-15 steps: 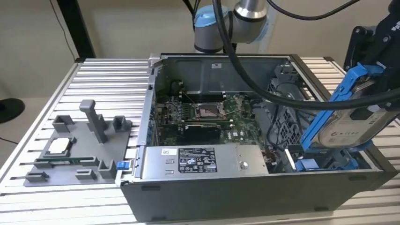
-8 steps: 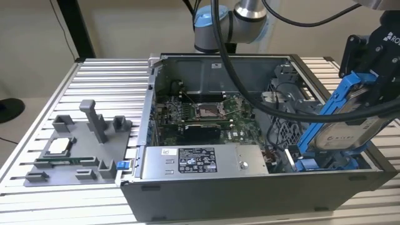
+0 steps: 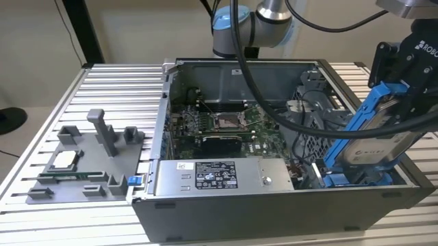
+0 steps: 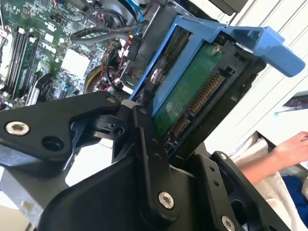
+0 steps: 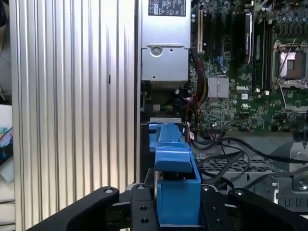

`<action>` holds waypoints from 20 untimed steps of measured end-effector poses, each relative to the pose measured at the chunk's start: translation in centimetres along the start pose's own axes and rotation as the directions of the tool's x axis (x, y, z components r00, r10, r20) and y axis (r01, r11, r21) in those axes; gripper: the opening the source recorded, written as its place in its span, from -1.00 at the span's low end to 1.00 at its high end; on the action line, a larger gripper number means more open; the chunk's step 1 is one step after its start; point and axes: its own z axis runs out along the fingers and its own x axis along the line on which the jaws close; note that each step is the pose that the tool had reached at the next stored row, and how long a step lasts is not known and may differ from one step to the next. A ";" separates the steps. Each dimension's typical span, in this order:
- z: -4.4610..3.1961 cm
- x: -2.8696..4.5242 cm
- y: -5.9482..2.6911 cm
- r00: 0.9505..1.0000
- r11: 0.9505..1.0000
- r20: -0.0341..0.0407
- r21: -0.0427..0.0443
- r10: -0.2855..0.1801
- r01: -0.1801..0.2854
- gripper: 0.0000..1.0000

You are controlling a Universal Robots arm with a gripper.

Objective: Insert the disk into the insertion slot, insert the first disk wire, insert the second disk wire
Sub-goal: 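Insert the disk into the insertion slot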

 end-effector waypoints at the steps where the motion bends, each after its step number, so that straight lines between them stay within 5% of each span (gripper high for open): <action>1: 0.12 -0.08 0.00 1.000 1.000 0.002 0.001 0.000 0.000 -1.00; 10: 1.46 -0.29 -0.05 1.000 1.000 0.011 0.007 -0.001 0.001 -1.00; 20: 2.64 -0.44 -0.10 0.999 1.000 0.033 0.015 -0.002 0.001 -1.00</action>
